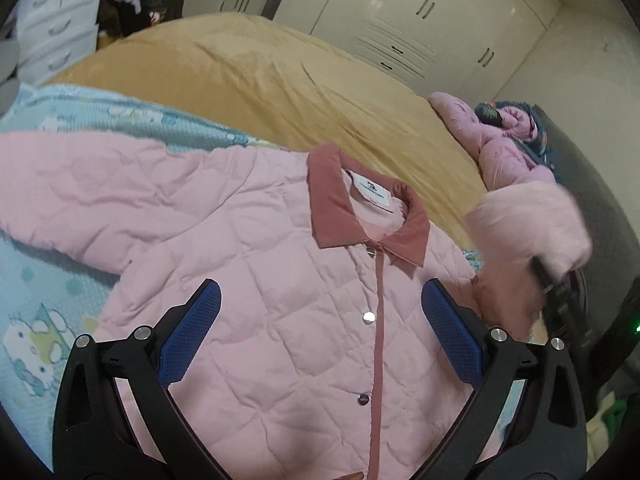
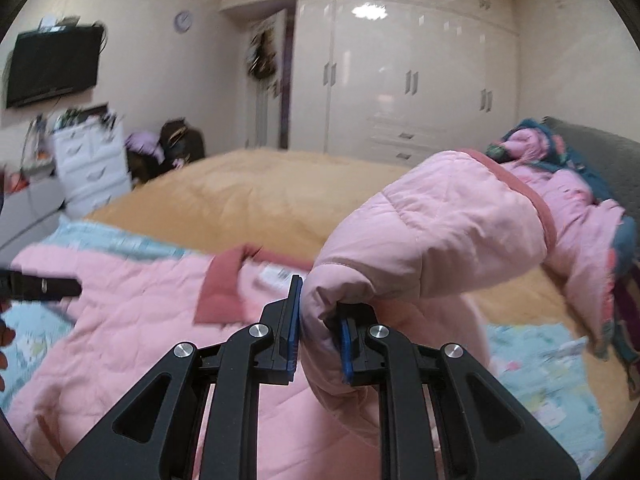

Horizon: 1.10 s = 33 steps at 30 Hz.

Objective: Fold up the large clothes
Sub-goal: 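Lift the sleeve with the right tool and carry it across the jacket front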

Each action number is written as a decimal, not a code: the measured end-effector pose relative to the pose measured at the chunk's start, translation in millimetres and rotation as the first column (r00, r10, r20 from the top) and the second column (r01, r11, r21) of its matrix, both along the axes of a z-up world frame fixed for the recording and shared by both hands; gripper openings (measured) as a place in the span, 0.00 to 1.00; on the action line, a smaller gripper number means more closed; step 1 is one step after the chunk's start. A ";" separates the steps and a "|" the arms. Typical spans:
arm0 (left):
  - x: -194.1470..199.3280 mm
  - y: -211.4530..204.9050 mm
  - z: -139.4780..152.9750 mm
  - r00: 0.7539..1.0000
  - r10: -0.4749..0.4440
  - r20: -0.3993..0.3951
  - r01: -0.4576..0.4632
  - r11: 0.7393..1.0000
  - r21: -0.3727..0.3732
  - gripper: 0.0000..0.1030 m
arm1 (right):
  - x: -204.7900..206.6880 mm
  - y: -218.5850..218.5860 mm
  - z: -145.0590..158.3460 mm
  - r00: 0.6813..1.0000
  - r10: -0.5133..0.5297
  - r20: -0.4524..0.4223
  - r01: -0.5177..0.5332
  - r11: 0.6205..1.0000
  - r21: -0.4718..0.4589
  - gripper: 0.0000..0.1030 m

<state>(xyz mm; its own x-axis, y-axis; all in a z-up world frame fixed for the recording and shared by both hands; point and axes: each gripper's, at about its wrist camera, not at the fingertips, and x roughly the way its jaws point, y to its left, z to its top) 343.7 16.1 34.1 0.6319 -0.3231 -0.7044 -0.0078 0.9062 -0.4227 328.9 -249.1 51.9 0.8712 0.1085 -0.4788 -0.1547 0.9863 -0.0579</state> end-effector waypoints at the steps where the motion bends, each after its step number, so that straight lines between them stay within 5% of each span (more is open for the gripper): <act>1: 1.1 4.1 -3.5 1.000 0.004 -0.003 -0.004 1.000 -0.015 0.91 | 0.3 7.9 -11.8 1.000 0.011 -0.026 -0.010 1.000 0.005 0.15; 10: 8.8 33.1 -29.8 0.999 0.035 -0.028 -0.037 0.998 -0.050 0.91 | 4.7 39.0 -89.9 0.976 0.068 -0.205 -0.054 0.996 0.072 0.22; 13: 12.9 30.8 -40.5 0.998 0.021 -0.052 -0.023 0.999 -0.039 0.91 | 5.0 35.2 -100.8 0.956 0.096 -0.279 -0.049 0.984 0.171 0.45; 17: 16.8 28.7 -46.1 0.997 -0.007 -0.070 0.003 0.998 -0.057 0.91 | -6.5 15.0 -95.4 0.949 0.071 -0.306 0.018 0.961 0.277 0.56; 19: 16.7 31.1 -44.7 0.998 -0.005 -0.066 0.000 0.997 -0.074 0.91 | -14.1 0.7 -89.0 0.954 -0.001 -0.299 0.102 0.941 0.323 0.81; 26: 14.2 36.6 -34.9 0.998 -0.016 -0.056 0.009 0.993 -0.114 0.91 | 5.3 -32.6 -87.0 0.939 -0.080 -0.334 0.258 0.806 0.532 0.81; 27: 14.1 36.8 -33.9 0.998 -0.021 -0.057 0.014 0.993 -0.120 0.91 | 8.5 -33.1 -87.1 0.938 -0.081 -0.338 0.267 0.792 0.549 0.75; 29: 13.5 38.8 -31.2 0.998 -0.026 -0.057 0.019 0.991 -0.131 0.91 | 17.4 -30.7 -84.7 0.941 -0.031 -0.336 0.236 0.772 0.591 0.33; 33: 12.1 49.7 -23.1 0.998 -0.021 -0.052 0.012 0.986 -0.166 0.91 | 14.2 -17.4 -49.1 0.971 -0.025 -0.236 0.165 0.786 0.596 0.22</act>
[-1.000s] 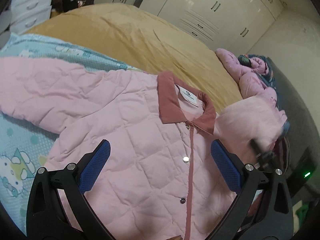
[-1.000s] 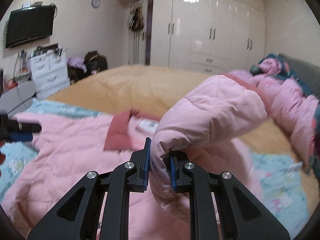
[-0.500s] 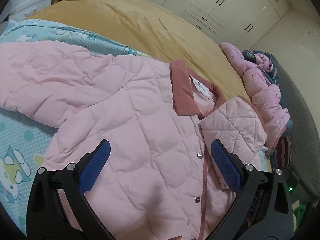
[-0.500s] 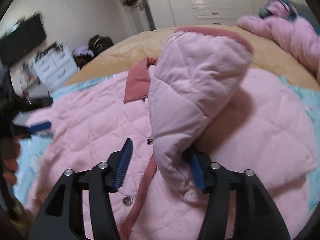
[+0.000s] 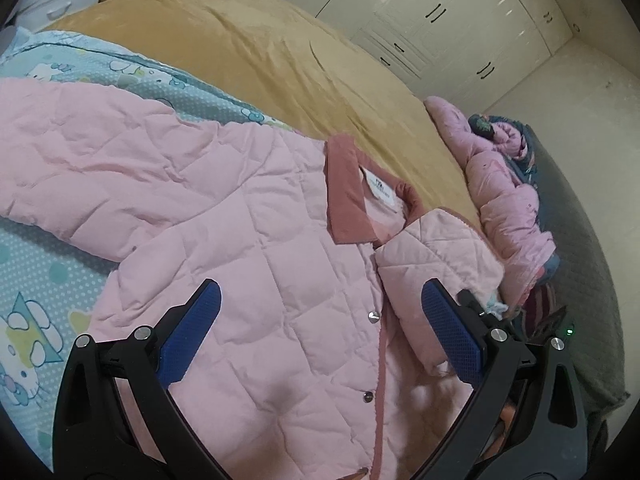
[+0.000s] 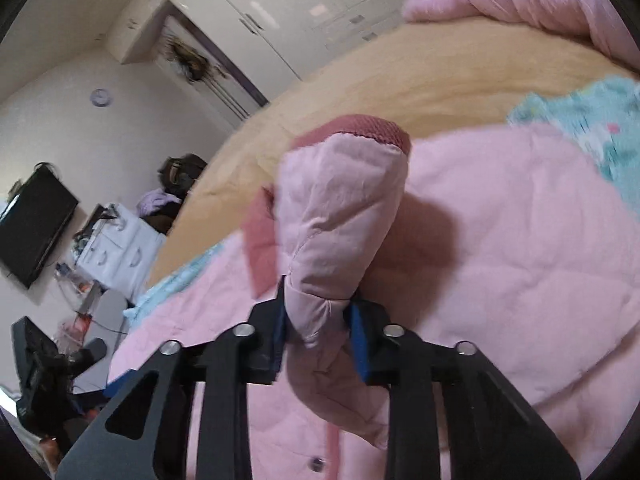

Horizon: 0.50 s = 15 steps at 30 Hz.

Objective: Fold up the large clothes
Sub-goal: 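Lift the sleeve with the right tool and carry it across the jacket front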

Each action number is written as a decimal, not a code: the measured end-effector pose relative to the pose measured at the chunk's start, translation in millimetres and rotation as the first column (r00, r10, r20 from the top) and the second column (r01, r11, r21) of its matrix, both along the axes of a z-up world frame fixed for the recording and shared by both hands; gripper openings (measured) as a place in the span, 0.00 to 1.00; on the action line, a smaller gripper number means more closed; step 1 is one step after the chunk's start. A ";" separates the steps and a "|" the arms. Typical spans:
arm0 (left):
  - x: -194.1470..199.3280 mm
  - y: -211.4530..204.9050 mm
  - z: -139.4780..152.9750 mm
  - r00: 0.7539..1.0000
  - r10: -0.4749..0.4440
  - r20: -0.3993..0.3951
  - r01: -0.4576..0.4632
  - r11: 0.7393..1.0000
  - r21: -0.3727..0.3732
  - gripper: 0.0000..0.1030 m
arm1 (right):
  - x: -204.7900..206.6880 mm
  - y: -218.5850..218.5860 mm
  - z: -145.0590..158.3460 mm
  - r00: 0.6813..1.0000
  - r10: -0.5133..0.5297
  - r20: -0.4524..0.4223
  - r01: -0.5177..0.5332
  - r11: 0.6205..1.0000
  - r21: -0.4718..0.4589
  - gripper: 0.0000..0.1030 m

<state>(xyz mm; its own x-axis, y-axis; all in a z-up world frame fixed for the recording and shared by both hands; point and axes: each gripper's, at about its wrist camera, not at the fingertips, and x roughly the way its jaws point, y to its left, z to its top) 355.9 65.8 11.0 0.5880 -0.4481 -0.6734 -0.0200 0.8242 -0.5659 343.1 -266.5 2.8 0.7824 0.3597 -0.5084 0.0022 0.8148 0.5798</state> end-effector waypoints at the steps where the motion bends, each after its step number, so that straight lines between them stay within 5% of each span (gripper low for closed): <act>1: -0.4 2.5 2.0 1.000 0.002 0.002 -0.002 1.000 -0.007 0.91 | -3.8 3.9 15.0 0.999 0.001 0.051 0.000 1.000 -0.013 0.22; 6: -4.8 29.4 23.6 0.998 0.032 0.045 -0.030 0.998 -0.052 0.91 | -27.7 48.7 82.6 0.948 0.063 0.311 0.019 0.968 -0.252 0.22; 10: -6.6 51.7 32.6 0.996 0.062 0.069 -0.055 0.994 -0.097 0.91 | -28.5 104.6 81.4 0.934 0.173 0.311 0.020 0.847 -0.531 0.22; 15: 2.0 67.5 15.4 0.997 0.075 0.034 -0.069 0.987 -0.145 0.91 | -22.7 148.7 33.3 0.941 0.240 0.240 -0.009 0.725 -0.689 0.22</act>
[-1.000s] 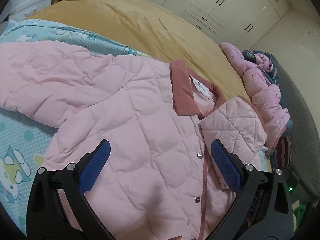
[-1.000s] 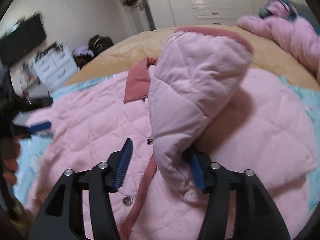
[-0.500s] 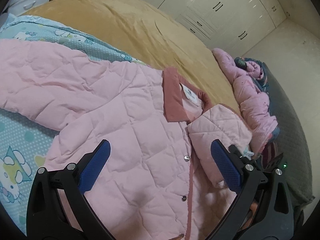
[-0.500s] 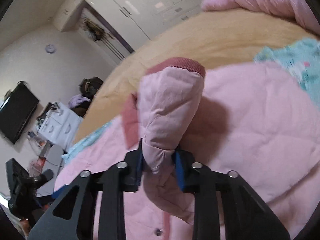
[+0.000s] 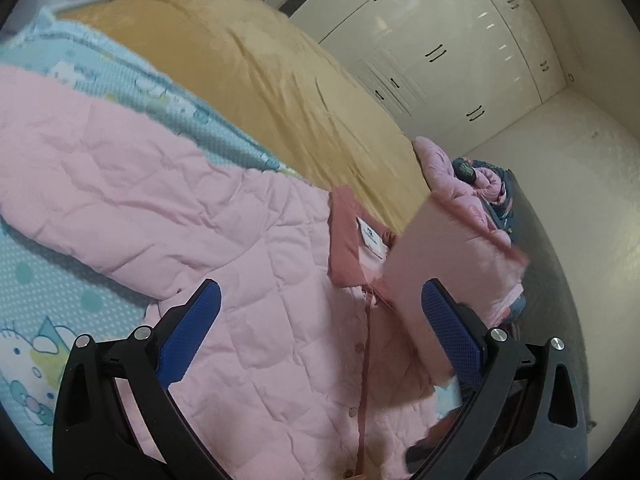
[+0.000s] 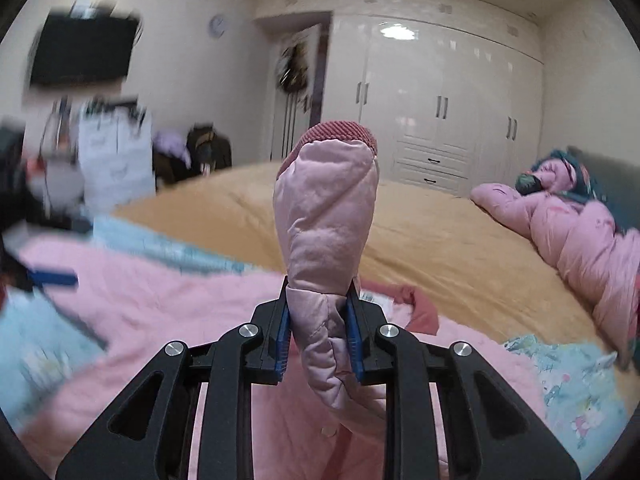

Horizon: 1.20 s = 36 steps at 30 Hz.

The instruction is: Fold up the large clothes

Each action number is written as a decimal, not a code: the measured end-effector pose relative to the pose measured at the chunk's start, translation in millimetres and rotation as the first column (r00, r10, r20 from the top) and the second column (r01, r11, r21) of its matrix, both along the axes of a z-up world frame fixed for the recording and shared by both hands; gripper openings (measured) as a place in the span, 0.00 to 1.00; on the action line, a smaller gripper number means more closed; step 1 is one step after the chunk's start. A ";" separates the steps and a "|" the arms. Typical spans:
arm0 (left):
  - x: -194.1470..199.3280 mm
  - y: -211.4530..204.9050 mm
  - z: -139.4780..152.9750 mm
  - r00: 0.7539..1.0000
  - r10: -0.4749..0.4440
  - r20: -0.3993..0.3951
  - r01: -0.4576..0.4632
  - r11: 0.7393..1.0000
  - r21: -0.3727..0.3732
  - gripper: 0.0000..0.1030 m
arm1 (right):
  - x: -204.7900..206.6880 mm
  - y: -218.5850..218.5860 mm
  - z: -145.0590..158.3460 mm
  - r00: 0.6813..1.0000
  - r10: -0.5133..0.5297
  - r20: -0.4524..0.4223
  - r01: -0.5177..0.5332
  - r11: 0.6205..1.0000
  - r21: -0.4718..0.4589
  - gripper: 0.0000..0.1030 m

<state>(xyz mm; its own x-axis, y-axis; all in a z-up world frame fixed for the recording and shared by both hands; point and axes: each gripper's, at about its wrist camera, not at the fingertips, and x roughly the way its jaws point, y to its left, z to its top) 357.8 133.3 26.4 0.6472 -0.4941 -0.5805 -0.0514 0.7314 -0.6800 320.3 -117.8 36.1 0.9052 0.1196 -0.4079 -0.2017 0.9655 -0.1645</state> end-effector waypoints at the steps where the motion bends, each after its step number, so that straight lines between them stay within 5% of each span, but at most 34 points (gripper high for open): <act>1: 2.0 0.5 -5.2 1.000 -0.002 -0.014 0.002 1.000 -0.013 0.91 | -0.1 7.9 -11.4 1.000 0.005 -0.015 -0.005 1.000 -0.028 0.22; 7: 8.4 -6.2 -24.6 0.999 -0.021 -0.042 0.018 0.998 -0.062 0.91 | -6.6 47.3 -63.3 0.995 0.073 -0.069 -0.085 0.981 -0.176 0.26; 14: 12.2 -23.6 -26.5 0.998 -0.063 -0.024 0.061 0.997 -0.054 0.91 | -16.6 74.7 -89.9 0.967 0.178 -0.180 -0.217 0.950 -0.224 0.38; 16: 13.8 -27.0 -30.2 0.997 -0.068 -0.030 0.067 0.997 -0.042 0.91 | -21.6 72.8 -88.3 0.947 0.237 -0.215 -0.271 0.951 -0.147 0.64; 19: 17.2 -29.6 -40.9 0.996 -0.073 -0.057 0.071 0.997 -0.037 0.91 | -37.0 68.9 -82.3 0.927 0.295 -0.230 -0.319 0.945 -0.075 0.86; 22: 21.3 -34.8 -53.2 0.992 -0.087 -0.088 0.085 0.996 -0.023 0.91 | -48.7 49.1 -70.6 0.924 0.301 -0.235 -0.321 0.946 -0.050 0.86; 28: 26.0 -59.3 -75.4 0.985 -0.139 -0.097 0.141 0.990 0.011 0.90 | -48.6 -48.8 -52.0 0.935 0.204 -0.291 -0.149 0.968 0.202 0.84; 31: 26.8 -77.8 -81.6 0.980 -0.178 -0.084 0.184 0.980 0.075 0.57 | -44.9 -89.9 -49.5 0.950 0.088 -0.299 -0.034 0.982 0.184 0.77; 33: 25.8 -91.1 -81.9 0.976 -0.206 -0.069 0.214 0.966 0.142 0.17 | -40.1 -118.0 -53.0 0.945 0.020 -0.326 0.045 0.981 0.191 0.68; 36: 22.0 -98.3 -72.3 0.973 -0.229 0.003 0.223 0.951 0.212 0.05 | -32.1 -162.6 -58.8 0.915 -0.102 -0.390 0.197 0.957 0.211 0.54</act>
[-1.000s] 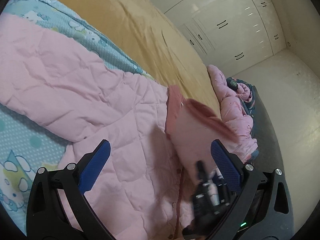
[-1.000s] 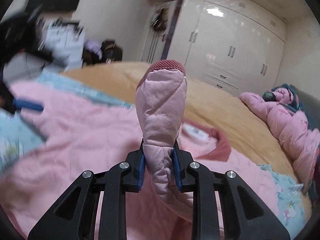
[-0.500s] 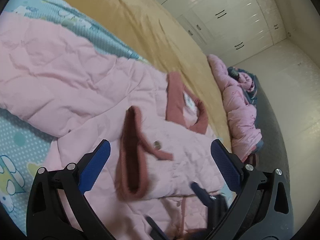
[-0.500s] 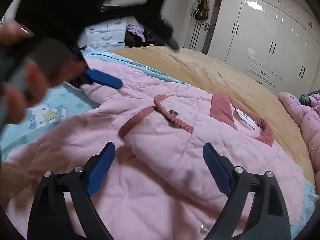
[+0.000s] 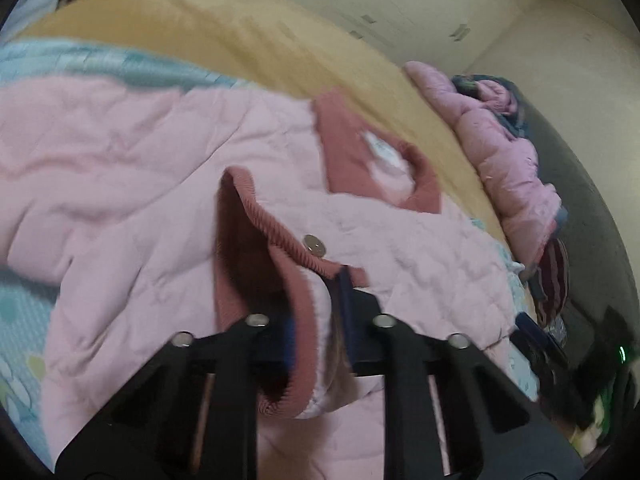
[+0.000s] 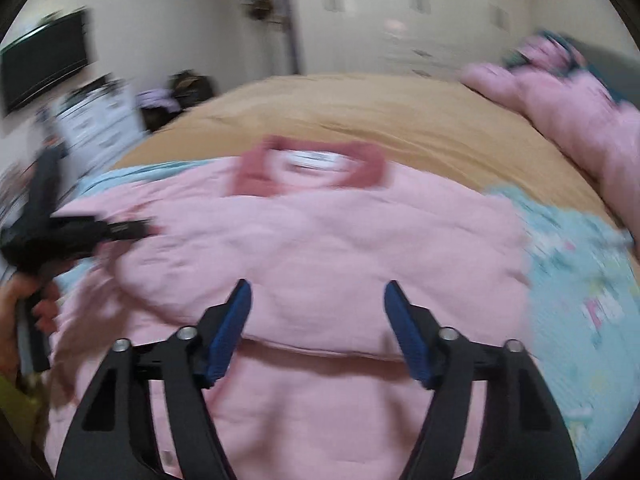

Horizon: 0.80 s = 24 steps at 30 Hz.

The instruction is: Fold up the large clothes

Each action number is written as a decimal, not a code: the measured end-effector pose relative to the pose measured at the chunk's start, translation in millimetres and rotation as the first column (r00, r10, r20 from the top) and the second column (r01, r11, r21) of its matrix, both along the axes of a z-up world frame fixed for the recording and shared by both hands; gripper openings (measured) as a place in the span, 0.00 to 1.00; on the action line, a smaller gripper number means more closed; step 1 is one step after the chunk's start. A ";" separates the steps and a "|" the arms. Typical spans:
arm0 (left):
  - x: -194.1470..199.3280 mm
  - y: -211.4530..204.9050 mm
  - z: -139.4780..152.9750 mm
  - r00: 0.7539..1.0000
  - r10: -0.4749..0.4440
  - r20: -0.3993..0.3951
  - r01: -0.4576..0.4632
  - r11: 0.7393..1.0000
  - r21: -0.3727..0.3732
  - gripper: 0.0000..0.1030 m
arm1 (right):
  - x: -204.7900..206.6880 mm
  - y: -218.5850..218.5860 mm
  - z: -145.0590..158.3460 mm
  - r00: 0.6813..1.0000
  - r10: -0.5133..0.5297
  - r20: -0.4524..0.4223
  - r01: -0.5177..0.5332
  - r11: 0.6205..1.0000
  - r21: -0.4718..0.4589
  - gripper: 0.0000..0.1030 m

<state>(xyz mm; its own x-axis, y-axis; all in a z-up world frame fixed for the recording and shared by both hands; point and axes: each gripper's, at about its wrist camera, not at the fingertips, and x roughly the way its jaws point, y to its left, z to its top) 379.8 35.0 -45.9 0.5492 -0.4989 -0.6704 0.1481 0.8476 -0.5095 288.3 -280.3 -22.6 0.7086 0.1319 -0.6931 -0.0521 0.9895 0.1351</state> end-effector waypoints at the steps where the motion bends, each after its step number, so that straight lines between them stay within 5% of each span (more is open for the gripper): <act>1: -0.5 1.6 4.0 1.000 -0.002 0.016 0.002 1.000 -0.014 0.04 | 2.5 -16.7 -1.0 0.999 -0.049 -0.016 0.050 0.999 0.023 0.50; 7: -6.3 9.7 39.5 0.986 -0.008 0.164 0.004 1.000 0.023 0.03 | 15.2 -48.5 -4.1 0.989 -0.148 -0.010 0.148 0.985 0.089 0.47; 17: 9.6 15.8 -22.0 1.000 0.028 0.009 -0.029 0.993 0.111 0.04 | 48.7 -55.9 -49.3 0.971 -0.166 -0.174 0.177 0.983 0.050 0.50; 24: 10.8 16.2 -35.0 0.999 0.026 -0.033 -0.022 0.993 0.116 0.07 | 44.7 -53.0 -60.2 0.968 -0.185 -0.172 0.196 0.980 0.046 0.50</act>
